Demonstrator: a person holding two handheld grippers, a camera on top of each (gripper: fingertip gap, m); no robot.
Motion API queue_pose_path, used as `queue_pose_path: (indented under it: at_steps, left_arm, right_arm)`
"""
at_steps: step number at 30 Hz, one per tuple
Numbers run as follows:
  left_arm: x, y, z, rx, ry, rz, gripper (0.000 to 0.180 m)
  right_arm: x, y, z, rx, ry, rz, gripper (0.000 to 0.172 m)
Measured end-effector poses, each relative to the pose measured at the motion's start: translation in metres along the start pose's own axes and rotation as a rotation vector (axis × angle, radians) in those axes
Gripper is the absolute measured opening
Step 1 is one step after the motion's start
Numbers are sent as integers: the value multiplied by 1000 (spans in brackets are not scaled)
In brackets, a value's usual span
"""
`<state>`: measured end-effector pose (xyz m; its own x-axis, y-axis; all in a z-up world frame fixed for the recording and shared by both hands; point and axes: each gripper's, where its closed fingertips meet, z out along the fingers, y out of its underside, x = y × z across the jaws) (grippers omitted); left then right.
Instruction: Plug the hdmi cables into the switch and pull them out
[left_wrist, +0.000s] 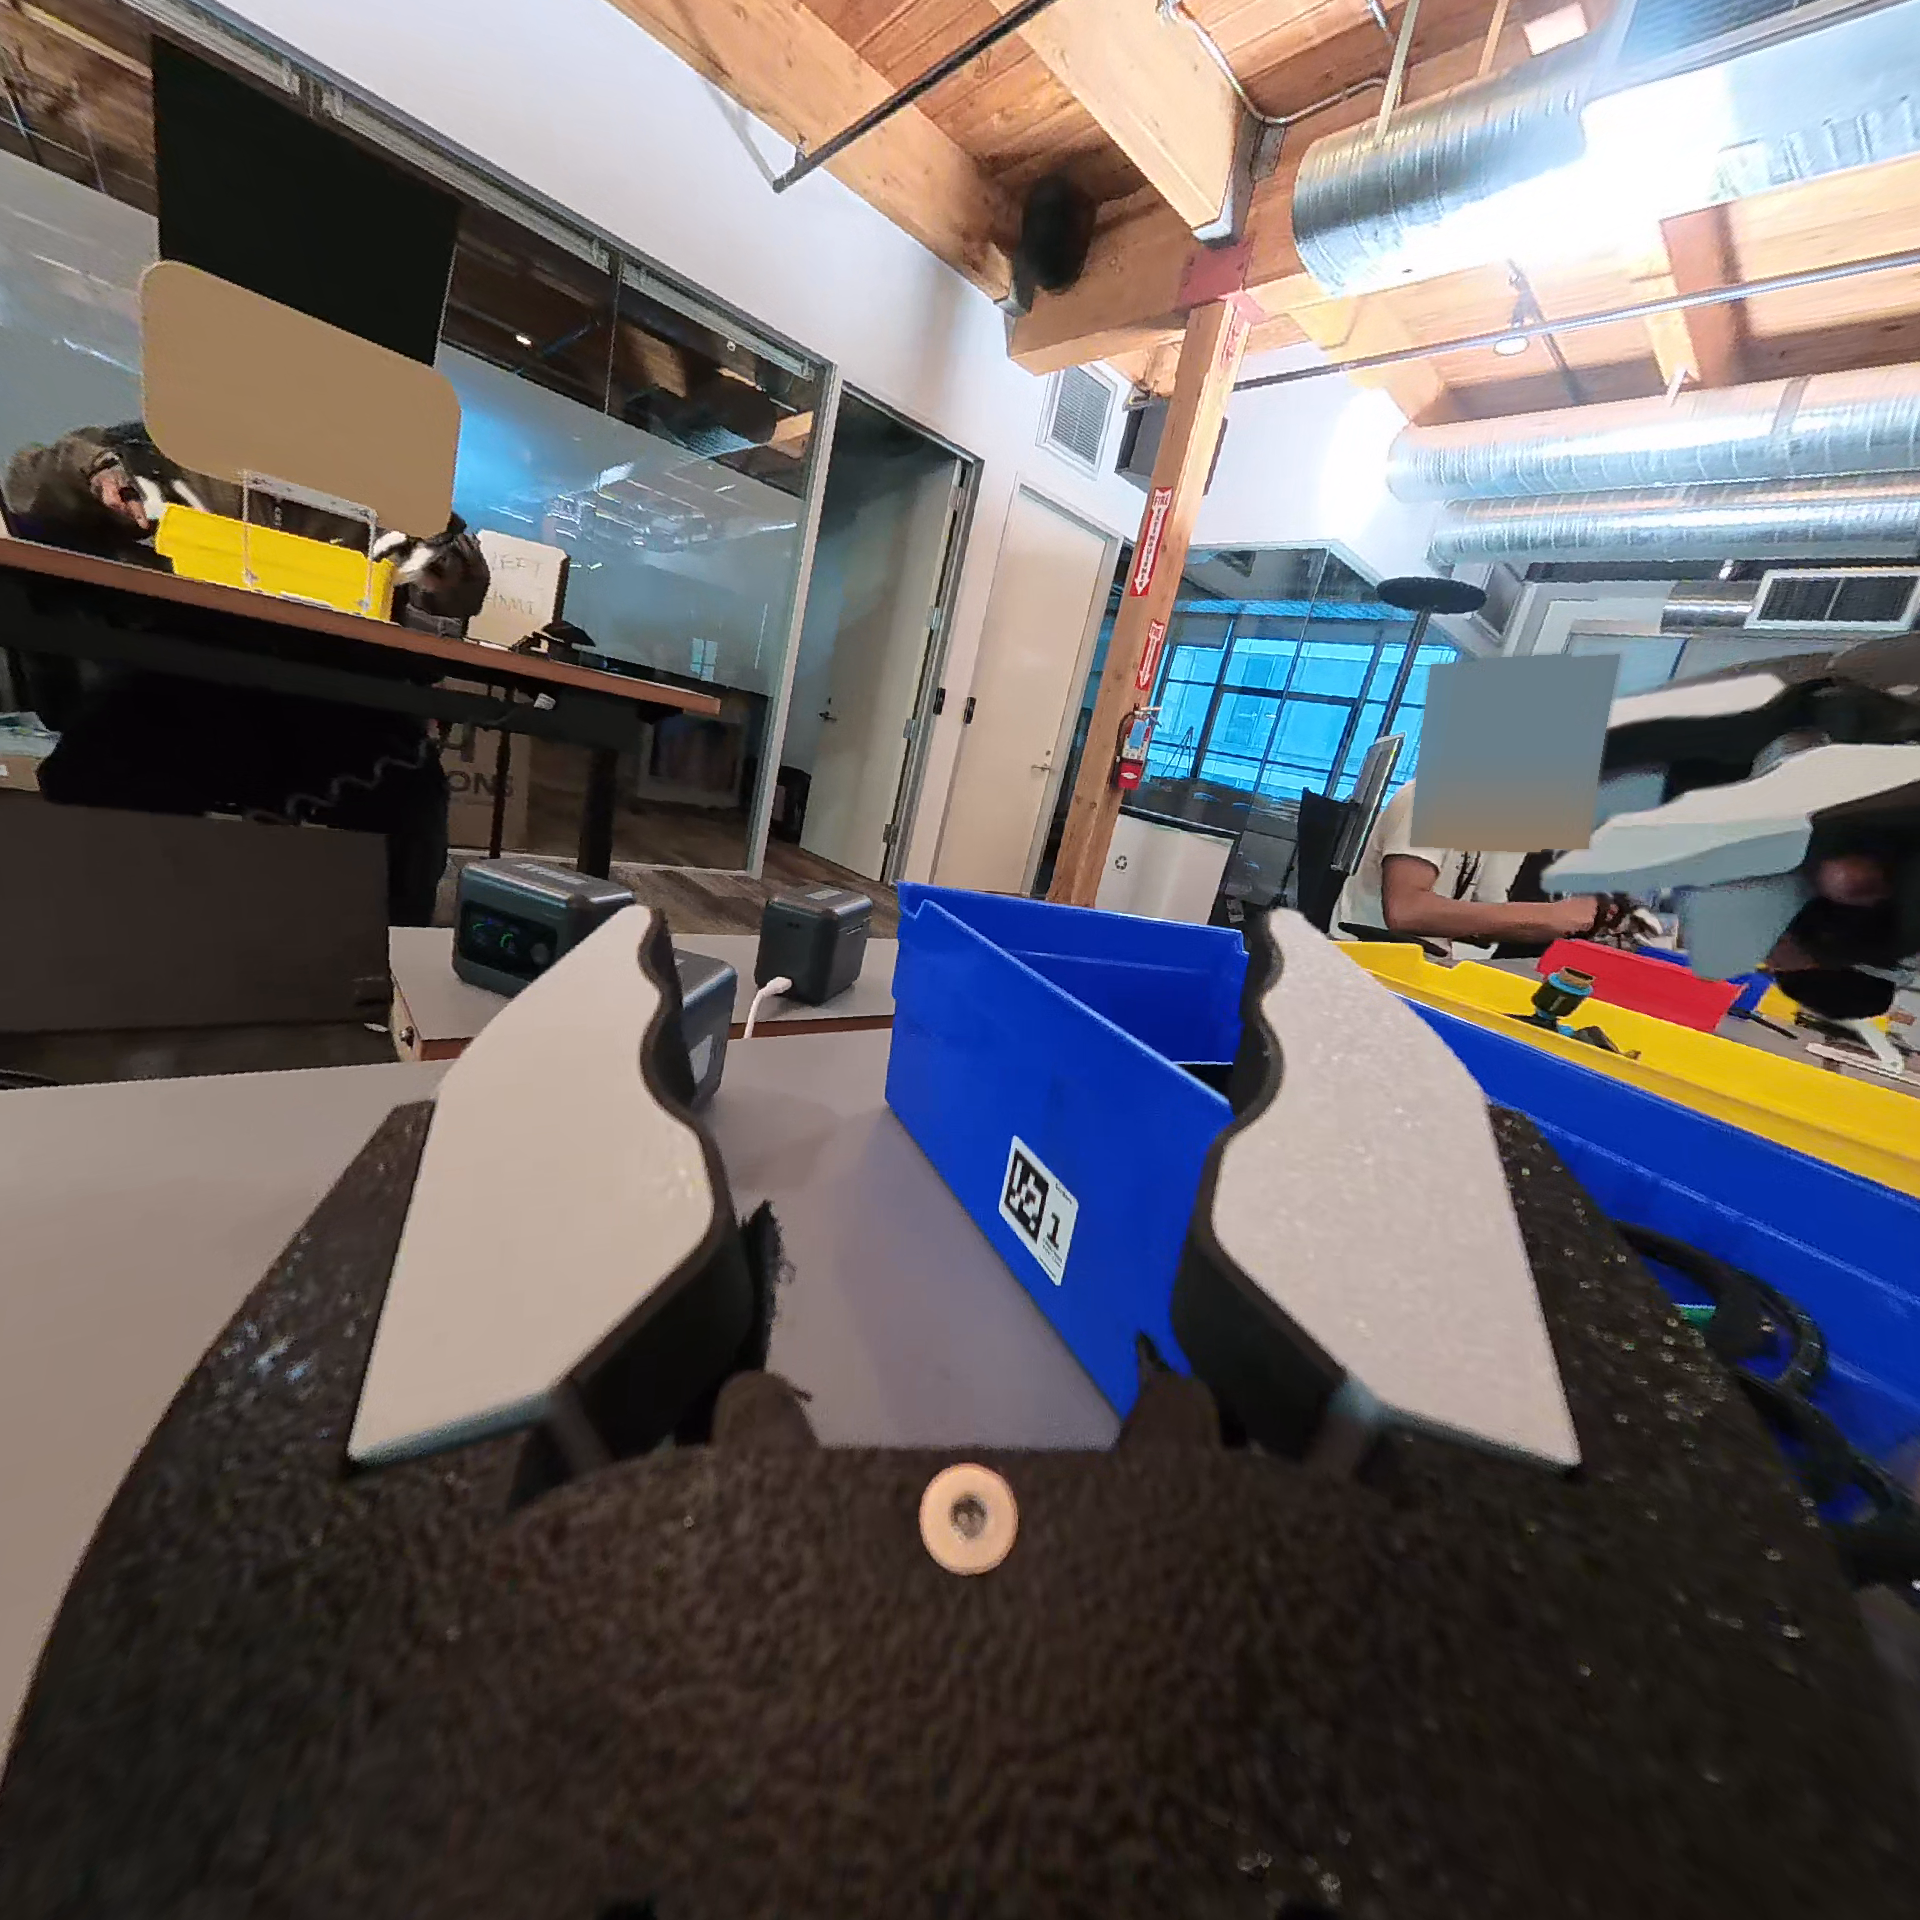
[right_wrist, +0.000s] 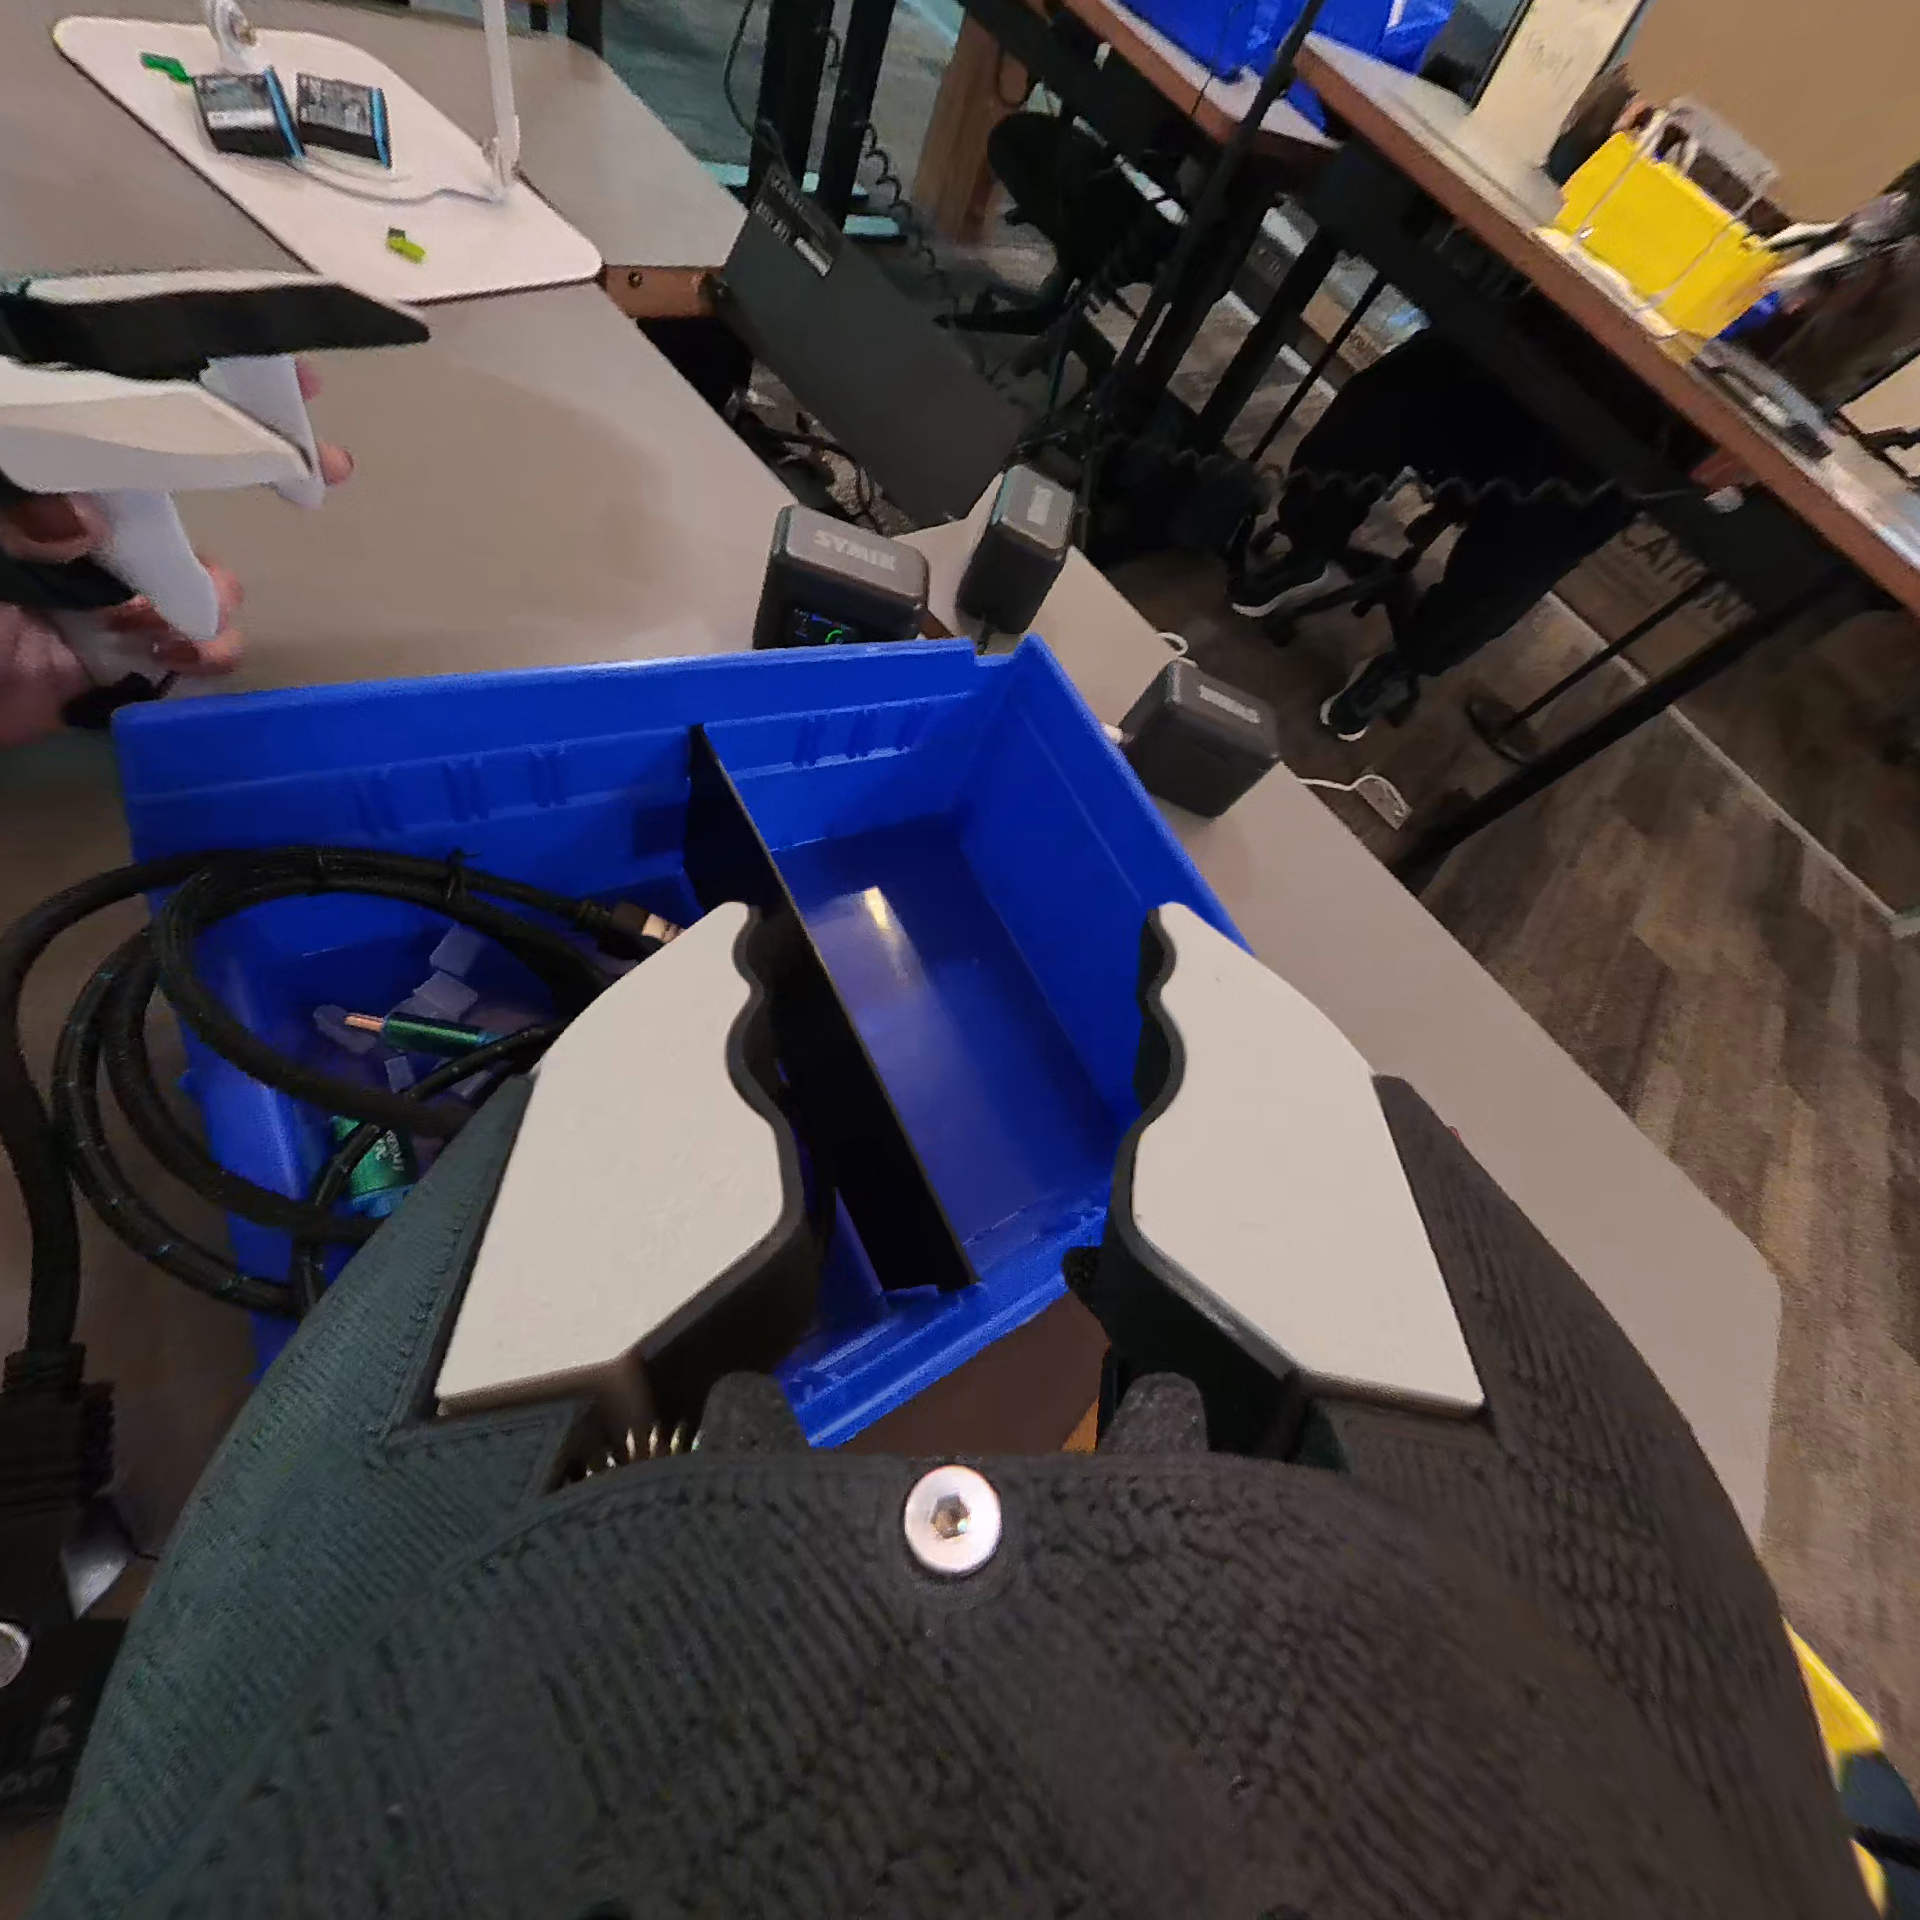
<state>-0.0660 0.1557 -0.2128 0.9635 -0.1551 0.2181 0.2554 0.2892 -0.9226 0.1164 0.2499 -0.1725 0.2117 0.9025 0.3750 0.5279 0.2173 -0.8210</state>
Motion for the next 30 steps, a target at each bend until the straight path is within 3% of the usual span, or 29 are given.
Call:
queue_pose_path:
  at_steps: [6, 15, 23, 30]
  left_arm:
    - [-2, 0, -2, -1, -4, -58, 101]
    - [7, -5, 2, 38, 1, 77, 98]
    - [5, -9, 1, 68, -11, 88, 97]
    - [6, -2, 7, 61, -13, 43, 97]
  right_arm:
    - [-21, 10, 6, -57, -71, -6, 66]
    - [-22, -9, -14, -54, -11, -102, 64]
    - [-32, -8, -1, -112, -24, -180, 62]
    - [-16, 2, -5, -153, 43, -169, 61]
